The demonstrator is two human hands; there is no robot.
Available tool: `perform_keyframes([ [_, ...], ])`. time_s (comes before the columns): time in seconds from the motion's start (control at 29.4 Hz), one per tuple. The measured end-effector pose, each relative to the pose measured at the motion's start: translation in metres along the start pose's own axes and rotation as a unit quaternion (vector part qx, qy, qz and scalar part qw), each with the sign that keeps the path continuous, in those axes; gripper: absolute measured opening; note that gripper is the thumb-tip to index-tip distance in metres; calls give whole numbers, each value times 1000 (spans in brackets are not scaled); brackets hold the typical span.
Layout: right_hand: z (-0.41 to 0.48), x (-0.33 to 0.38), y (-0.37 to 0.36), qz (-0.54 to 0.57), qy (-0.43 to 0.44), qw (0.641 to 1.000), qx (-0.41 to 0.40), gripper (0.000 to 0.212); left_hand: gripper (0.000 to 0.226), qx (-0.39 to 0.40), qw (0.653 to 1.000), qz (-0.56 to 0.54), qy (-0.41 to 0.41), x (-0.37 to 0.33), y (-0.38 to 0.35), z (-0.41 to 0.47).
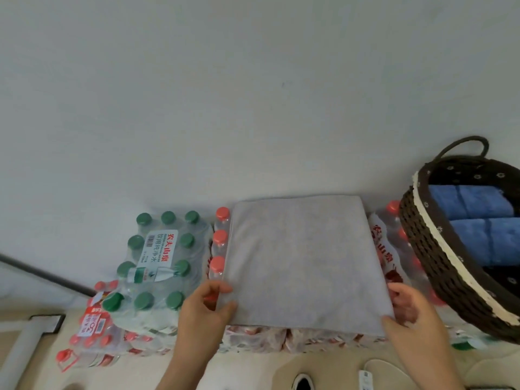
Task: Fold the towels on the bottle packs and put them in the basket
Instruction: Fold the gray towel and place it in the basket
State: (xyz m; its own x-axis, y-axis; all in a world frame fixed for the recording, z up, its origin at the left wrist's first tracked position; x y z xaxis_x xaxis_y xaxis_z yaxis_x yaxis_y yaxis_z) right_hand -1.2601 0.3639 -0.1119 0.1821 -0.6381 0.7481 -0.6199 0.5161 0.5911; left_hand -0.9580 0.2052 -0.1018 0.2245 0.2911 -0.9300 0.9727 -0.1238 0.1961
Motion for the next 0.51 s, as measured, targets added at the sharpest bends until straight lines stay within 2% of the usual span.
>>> perform_keyframes([
  [0.1, -8, -22, -15, 84, -89, 991, 49, 49, 43, -2, 1000, 12, -1, 17, 10, -9],
  [0.24, -17, -43, -27, 119, -164, 969, 145, 37, 44, -9, 999, -12, 33, 34, 16, -22],
  [0.37, -28, -35, -36, 167, -174, 951, 192, 19, 36, 7, 999, -37, 28, 34, 18, -26],
  [0.44, -28, -34, -38, 141, -149, 961, 182, 20, 26, 27, 998, -47, 40, 33, 15, -27],
  [0.51, -30, -30, -35, 85, -103, 977, 169, 25, 28, 54, 996, -43, 51, 37, 12, -27],
])
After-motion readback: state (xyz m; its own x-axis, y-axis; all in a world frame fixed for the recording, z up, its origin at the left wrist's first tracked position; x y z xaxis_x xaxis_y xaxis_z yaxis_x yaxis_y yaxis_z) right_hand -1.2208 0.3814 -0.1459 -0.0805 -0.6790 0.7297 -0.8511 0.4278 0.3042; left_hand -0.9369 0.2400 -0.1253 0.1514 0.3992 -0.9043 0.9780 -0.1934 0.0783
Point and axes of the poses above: each hand's wrist, its own z-axis towards the middle knuckle, its own y-axis out of the back of the hand, x = y × z, the point moved 5 cm from there along z, towards the middle knuckle, and after that the axes turned 10 degrees about -z, right-handed, at the moved point
